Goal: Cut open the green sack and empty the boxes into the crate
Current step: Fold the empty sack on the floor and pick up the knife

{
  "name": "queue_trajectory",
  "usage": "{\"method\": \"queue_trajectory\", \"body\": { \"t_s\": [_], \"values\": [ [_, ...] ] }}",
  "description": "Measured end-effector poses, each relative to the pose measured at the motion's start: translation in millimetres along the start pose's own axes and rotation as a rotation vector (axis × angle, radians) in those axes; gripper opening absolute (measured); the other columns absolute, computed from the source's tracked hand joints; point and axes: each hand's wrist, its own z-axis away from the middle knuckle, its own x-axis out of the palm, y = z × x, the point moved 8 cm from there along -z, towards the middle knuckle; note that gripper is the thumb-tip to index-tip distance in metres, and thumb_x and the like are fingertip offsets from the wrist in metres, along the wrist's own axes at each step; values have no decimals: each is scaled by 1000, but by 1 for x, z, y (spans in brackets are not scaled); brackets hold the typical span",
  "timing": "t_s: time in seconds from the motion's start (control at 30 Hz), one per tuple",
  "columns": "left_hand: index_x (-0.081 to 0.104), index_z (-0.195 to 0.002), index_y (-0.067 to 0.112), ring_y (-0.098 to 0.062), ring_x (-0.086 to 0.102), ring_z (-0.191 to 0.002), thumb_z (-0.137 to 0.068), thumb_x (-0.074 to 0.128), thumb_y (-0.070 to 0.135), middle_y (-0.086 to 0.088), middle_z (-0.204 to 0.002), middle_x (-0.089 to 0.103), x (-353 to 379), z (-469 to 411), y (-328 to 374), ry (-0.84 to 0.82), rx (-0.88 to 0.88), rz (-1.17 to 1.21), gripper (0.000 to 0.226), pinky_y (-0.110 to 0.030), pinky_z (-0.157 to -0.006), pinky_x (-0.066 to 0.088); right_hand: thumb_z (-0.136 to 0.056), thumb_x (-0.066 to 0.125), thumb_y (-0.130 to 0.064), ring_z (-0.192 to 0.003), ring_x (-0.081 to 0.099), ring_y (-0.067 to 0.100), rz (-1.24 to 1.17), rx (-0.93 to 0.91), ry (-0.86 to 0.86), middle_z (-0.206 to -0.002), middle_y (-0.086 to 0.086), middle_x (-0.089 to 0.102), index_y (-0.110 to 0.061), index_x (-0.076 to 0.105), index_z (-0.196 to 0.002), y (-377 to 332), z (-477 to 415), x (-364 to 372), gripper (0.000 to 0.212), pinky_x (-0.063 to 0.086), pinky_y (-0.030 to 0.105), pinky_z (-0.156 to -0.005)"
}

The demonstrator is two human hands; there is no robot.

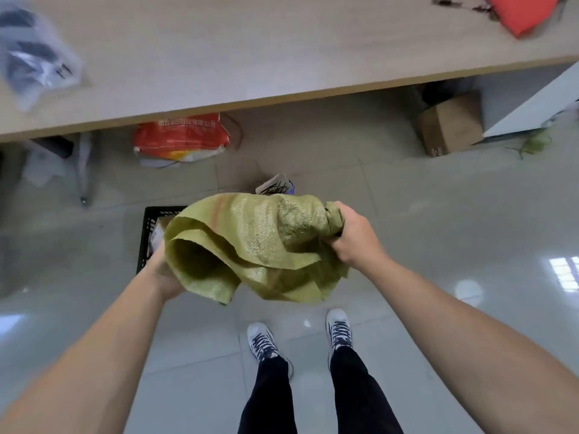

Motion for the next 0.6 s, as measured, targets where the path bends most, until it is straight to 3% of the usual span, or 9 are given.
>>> {"method": "queue_trajectory", "body": {
  "t_s": [0.1,0.13,0.17,0.23,0.33,0.43,0.53,0.6],
  "values": [
    [61,-88,11,-25,65,-75,-101,43,29,-20,-100,72,2,-17,-25,-46,-13,-142,28,-31,-59,56,-82,61,-14,-101,40,26,156,33,53,-92,-3,43,-31,62,-108,39,-5,19,31,44,38,-93],
    [62,-89,10,-22,68,-69,-98,49,29,-17,-93,74,4,-23,-37,-55,-10,-238,25,-29,-58,56,-83,59,-13,-97,38,25,211,15,36,-85,-7,40,-30,62,-107,49,-7,27,29,44,41,-92],
    [66,-94,11,-20,72,-74,-91,61,30,-13,-93,76,8,-32,-49,-102,12,-340,19,-31,-66,58,-84,58,-12,-96,40,26,246,-11,-6,-81,-9,40,-29,62,-107,60,-10,38,29,44,42,-89],
    [67,-110,18,-26,70,-99,-75,75,20,-8,-105,75,8,-55,-71,-102,59,-545,35,-41,-85,54,-85,59,-16,-100,49,28,258,-48,-100,-87,-5,57,-31,61,-112,80,-17,59,31,47,39,-83],
    [62,-114,22,-25,68,-102,-79,73,5,1,-101,74,-3,-93,-107,36,117,-666,40,-36,-80,52,-86,61,-25,-99,60,29,303,-77,-172,-103,-2,70,-34,59,-113,120,-37,97,30,46,34,-72],
    [60,-113,27,-27,64,-101,-81,71,16,3,-104,71,-19,-137,-140,235,210,-1017,35,-35,-80,49,-85,59,-25,-93,62,32,366,-60,-255,-97,1,70,-36,57,-112,168,-51,143,29,40,32,-65],
    [55,-122,26,-35,60,-106,-84,63,17,-7,-110,69,-32,-179,-170,385,271,-1209,40,-35,-76,42,-84,62,-21,-90,61,28,296,27,-377,-100,1,70,-36,59,-113,220,-65,196,32,39,28,-70],
    [54,-121,25,-38,59,-104,-85,58,13,-11,-108,68,-41,-208,-191,454,302,-1206,38,-37,-76,43,-80,69,-12,-86,59,24,111,98,-486,-93,-2,66,-33,63,-106,253,-70,238,34,47,29,-75]
  ]
}}
